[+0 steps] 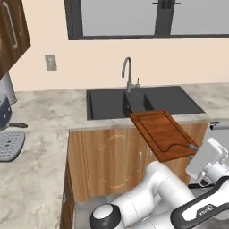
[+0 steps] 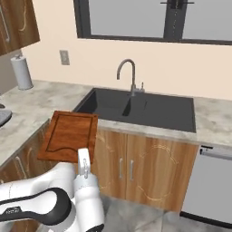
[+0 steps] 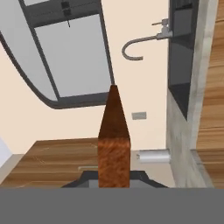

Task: Move the cutting board and knife to the sink. Then move spray from the cabinet to the counter.

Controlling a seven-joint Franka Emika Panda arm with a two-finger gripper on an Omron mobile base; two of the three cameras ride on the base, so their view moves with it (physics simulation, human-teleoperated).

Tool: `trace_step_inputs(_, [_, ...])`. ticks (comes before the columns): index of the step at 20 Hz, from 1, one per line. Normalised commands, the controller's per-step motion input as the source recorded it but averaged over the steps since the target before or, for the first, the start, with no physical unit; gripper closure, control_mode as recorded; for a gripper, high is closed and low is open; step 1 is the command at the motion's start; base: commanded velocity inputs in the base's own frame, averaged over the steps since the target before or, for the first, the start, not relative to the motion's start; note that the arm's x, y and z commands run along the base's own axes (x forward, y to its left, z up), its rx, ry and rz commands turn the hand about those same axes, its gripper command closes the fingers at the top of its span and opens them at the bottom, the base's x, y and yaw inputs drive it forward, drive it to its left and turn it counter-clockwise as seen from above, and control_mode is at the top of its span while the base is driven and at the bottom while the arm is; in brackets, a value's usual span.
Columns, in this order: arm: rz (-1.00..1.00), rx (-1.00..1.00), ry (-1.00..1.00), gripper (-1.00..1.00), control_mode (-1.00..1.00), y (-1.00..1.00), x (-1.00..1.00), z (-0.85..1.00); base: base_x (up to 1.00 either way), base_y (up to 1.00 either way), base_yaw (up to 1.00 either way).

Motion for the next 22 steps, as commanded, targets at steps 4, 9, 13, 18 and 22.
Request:
trace_step_inputs(4, [0.0,0.0,0.0,1.0,1.0,0.0,0.0,0.0,0.68,0.48,-0.08])
trace_step_inputs(9, [0.0,0.0,0.0,1.0,1.0,0.0,0.0,0.0,0.73,0.32,-0.1])
trace_step_inputs(13, [0.0,0.0,0.0,1.0,1.0,0.0,0.0,0.0,0.73,0.16,-0.03])
trace_step_inputs(18, [0.0,0.0,0.0,1.0,1.0,0.0,0.0,0.0,0.7,0.11,0.0])
trace_step_inputs(22, [0.0,0.0,0.0,1.0,1.0,0.0,0.0,0.0,0.65,0.13,0.0])
